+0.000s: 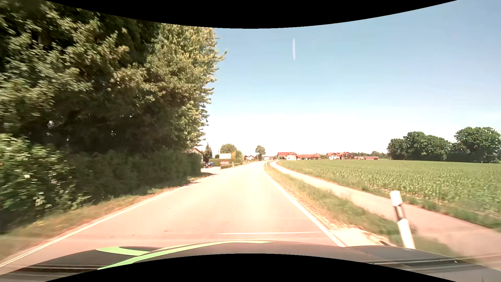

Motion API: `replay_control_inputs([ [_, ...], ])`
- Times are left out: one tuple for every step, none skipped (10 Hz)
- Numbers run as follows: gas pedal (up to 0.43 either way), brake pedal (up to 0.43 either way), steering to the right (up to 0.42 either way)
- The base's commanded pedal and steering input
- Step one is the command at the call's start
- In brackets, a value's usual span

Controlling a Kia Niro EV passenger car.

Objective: Follow the waypoints while adhering to traffic rules and regulations

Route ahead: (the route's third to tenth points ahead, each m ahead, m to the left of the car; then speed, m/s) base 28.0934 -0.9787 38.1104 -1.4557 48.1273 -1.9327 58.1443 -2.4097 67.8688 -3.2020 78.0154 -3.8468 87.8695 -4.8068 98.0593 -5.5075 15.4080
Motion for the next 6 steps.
replay_control_inputs([
  [0.047, 0.000, 0.000],
  [0.047, 0.000, 0.002],
  [0.047, 0.000, 0.004],
  [0.047, 0.000, 0.004],
  [0.047, 0.000, 0.004],
  [0.047, 0.000, 0.004],
])
